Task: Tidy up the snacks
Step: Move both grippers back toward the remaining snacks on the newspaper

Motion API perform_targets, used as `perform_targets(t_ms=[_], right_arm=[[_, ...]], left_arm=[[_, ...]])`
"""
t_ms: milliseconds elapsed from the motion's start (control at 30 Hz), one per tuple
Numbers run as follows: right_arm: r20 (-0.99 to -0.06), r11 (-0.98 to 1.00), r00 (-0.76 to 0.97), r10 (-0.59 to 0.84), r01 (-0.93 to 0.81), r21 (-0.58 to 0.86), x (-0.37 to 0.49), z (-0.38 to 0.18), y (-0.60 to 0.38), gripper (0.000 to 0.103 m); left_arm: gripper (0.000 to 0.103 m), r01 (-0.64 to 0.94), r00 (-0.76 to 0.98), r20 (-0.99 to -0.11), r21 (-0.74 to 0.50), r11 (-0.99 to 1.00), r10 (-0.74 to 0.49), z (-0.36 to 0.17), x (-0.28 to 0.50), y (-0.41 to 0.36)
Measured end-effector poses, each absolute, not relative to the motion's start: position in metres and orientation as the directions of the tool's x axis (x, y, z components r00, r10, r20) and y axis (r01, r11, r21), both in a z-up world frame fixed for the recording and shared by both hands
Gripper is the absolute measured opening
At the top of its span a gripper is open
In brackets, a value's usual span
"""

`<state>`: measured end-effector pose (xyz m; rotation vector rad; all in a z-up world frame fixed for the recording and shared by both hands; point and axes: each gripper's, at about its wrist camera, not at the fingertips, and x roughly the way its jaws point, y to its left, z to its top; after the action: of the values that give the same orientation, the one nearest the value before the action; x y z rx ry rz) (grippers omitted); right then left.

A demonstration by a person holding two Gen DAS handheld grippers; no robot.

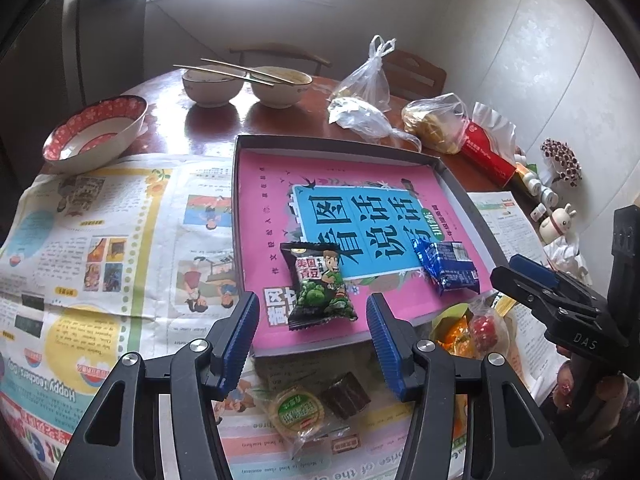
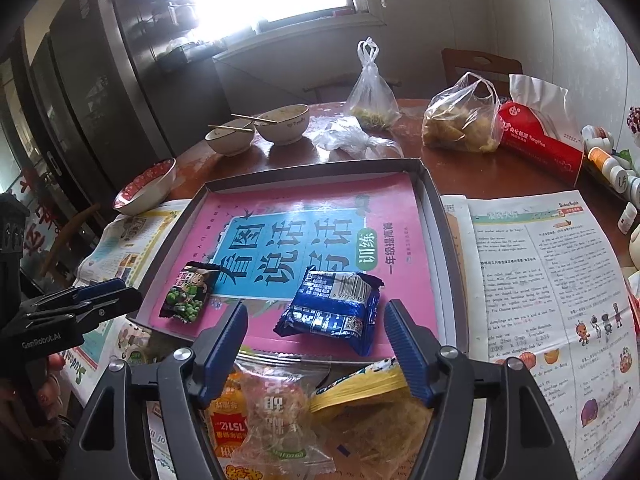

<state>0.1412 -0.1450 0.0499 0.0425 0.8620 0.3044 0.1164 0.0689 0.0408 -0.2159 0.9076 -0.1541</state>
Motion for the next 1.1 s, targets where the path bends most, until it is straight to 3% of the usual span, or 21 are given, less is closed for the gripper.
perform_targets(t_ms=[500, 600, 1100], right_arm=[[-0.734, 0.952, 0.615, 0.288, -0.27, 0.147, 0.118, 0.047, -0.142, 0.072], [-0.735, 0.951, 0.613, 0.289, -0.273, 0.146, 0.113, 0.044, -0.141, 0.074], [-0.736, 0.949, 0.611, 0.291, -0.28, 0.142, 0.097, 0.038, -0.139, 0.074]], left_arm=[[0.059, 0.034, 0.615, -0.758, -0.25, 0.968, -0.218, 0.035, 0.094, 0.075], [0.07, 0.036, 0.616, -0.758, -0.244, 0.969, -0.214, 0.033, 0.089, 0.076], [0.07, 0.053, 0.599, -0.778, -0.199, 0.979, -0.191, 0.02, 0.072, 0.074]])
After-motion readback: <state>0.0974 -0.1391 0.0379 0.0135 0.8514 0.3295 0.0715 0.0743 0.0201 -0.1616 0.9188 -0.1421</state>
